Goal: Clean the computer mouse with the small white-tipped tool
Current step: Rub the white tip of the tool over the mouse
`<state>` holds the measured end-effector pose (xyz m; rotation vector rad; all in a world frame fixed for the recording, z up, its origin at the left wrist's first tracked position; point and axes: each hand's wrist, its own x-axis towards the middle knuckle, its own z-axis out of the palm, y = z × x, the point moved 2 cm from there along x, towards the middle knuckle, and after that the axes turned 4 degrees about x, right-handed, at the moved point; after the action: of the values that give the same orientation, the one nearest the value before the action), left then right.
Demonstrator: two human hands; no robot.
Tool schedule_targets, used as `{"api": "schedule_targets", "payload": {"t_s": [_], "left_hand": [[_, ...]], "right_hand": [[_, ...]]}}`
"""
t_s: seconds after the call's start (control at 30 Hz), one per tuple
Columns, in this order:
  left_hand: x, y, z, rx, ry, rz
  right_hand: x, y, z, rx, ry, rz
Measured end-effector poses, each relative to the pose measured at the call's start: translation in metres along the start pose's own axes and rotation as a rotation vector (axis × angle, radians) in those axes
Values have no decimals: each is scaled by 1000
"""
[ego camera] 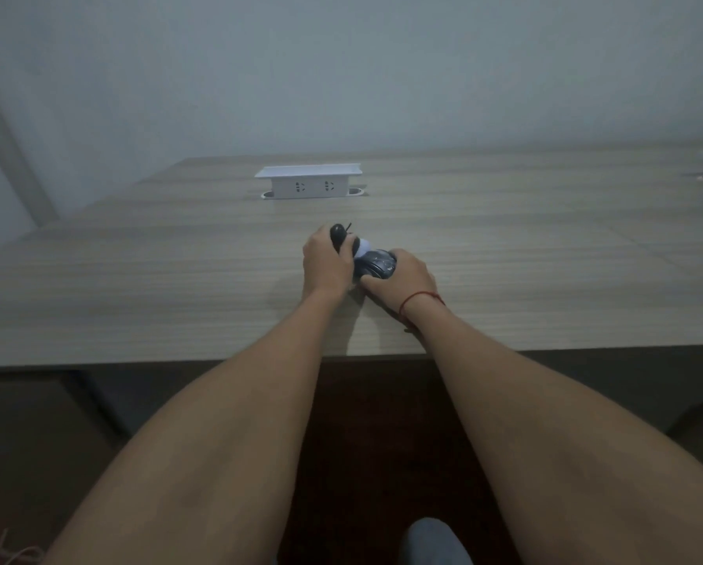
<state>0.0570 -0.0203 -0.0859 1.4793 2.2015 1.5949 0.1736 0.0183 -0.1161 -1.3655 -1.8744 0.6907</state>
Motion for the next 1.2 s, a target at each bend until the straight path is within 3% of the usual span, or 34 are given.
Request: {"api": "schedule_targets", "payload": {"t_s": [0.1,0.33,0.6,0.77,0.97,1.1,1.2], "left_hand": [[8,-12,-3,137,-50,-7],[14,16,-12,72,-73,132],[19,5,-11,142,-93,13],[12,25,-7,70,-97,75],[19,21,-4,139,-112,-59],[16,20,-2,-55,-192,-61],[14,7,-2,-38,-146,-136]], "right_hand": [[1,0,-2,-19,2,-3],[3,0,2,-52,6,4],[4,2,2,7,-3,19],[6,4,5,87,8,46],[6,5,4,101,22,50],[7,5,8,117,21,50],[5,5,6,114,21,50]]}}
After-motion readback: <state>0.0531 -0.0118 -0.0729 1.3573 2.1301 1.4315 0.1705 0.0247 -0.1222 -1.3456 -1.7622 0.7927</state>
